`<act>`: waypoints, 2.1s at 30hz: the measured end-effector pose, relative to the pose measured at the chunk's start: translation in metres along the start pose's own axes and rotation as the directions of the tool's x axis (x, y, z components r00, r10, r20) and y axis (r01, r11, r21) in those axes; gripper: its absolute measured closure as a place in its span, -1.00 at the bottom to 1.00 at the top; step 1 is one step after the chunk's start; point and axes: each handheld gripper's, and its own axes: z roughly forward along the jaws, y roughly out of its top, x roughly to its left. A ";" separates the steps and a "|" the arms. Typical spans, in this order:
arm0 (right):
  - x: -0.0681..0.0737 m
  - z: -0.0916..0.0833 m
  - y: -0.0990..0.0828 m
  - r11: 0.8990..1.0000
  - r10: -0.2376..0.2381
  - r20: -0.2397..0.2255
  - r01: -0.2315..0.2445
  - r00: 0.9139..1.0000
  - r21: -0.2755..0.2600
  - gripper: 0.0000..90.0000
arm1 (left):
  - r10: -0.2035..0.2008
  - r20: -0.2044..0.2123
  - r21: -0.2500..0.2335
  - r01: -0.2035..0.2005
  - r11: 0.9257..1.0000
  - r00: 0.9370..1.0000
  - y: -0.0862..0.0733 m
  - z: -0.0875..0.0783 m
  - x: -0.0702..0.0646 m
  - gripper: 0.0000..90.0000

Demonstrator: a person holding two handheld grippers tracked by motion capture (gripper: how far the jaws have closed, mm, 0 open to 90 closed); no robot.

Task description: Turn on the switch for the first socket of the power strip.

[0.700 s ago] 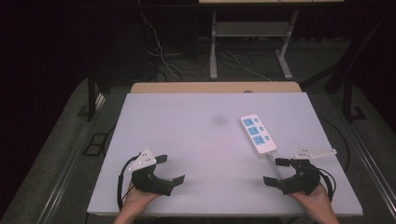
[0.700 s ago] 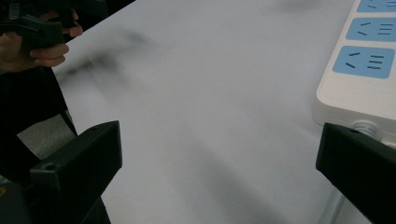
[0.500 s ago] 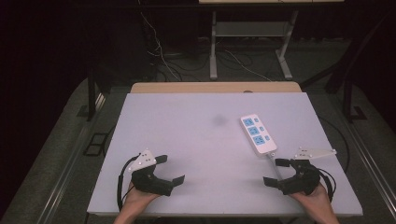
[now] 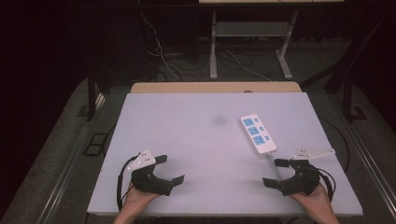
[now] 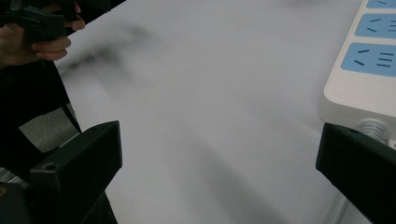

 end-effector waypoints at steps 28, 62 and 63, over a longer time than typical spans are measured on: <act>0.002 -0.003 0.027 0.996 -0.051 -0.004 0.051 0.999 0.071 -1.00 | -0.007 0.010 0.018 0.007 1.000 1.000 -0.002 0.001 -0.001 -1.00; -0.011 -0.015 0.068 0.986 -0.104 0.009 0.102 0.995 0.132 -1.00 | -0.003 0.016 0.031 0.002 1.000 1.000 -0.003 0.004 -0.001 -1.00; -0.011 -0.015 0.070 0.985 -0.106 0.009 0.103 0.994 0.135 -1.00 | -0.002 0.015 0.030 0.002 1.000 1.000 -0.003 0.003 -0.001 -1.00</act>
